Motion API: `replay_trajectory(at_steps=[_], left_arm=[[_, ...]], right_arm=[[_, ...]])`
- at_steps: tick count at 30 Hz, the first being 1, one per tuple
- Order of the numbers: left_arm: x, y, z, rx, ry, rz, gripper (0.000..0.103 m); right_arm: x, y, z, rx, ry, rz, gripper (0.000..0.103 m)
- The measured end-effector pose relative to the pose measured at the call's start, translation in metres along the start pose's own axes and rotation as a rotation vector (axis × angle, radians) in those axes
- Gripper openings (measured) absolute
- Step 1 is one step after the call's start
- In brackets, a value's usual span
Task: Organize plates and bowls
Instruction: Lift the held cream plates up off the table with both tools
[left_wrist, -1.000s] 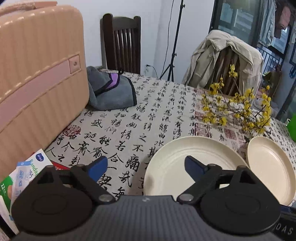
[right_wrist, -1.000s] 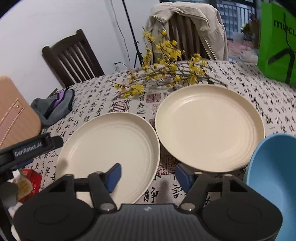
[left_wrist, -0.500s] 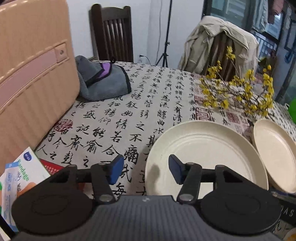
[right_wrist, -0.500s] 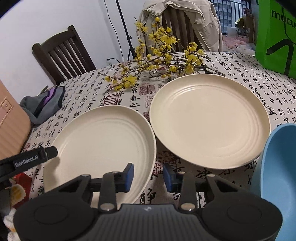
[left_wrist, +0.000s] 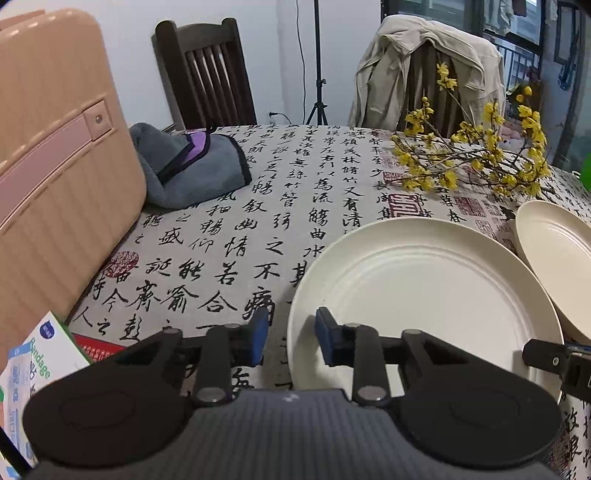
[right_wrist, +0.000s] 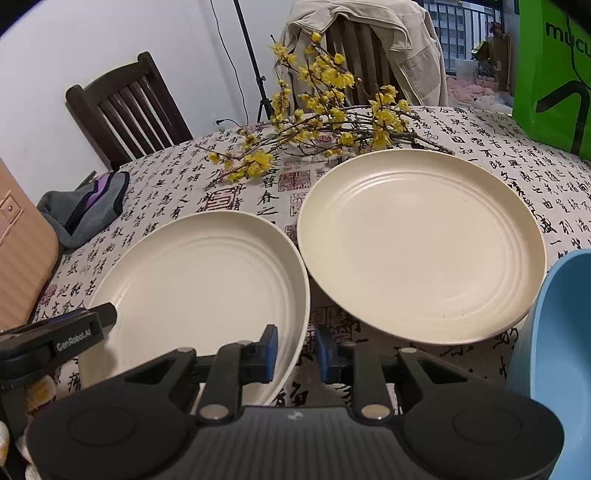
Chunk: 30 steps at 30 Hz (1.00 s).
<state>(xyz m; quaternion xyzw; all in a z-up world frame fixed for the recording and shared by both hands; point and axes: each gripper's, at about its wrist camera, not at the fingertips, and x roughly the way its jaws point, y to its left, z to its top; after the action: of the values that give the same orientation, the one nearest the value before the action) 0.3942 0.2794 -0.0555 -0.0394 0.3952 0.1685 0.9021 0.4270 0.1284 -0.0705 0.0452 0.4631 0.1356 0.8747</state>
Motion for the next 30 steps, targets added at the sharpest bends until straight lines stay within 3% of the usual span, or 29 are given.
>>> replay_trajectory(at_steps=[8,30], left_arm=[[0.002,-0.004,-0.001,0.022,-0.015,0.003,0.026],[0.004,-0.012,-0.002,0.03,-0.027,0.03,0.025]], right_arm=[[0.0,0.005,-0.002,-0.028,-0.013,0.001,0.015],[-0.003,0.013,-0.008,-0.128,-0.052,-0.023,0.016]])
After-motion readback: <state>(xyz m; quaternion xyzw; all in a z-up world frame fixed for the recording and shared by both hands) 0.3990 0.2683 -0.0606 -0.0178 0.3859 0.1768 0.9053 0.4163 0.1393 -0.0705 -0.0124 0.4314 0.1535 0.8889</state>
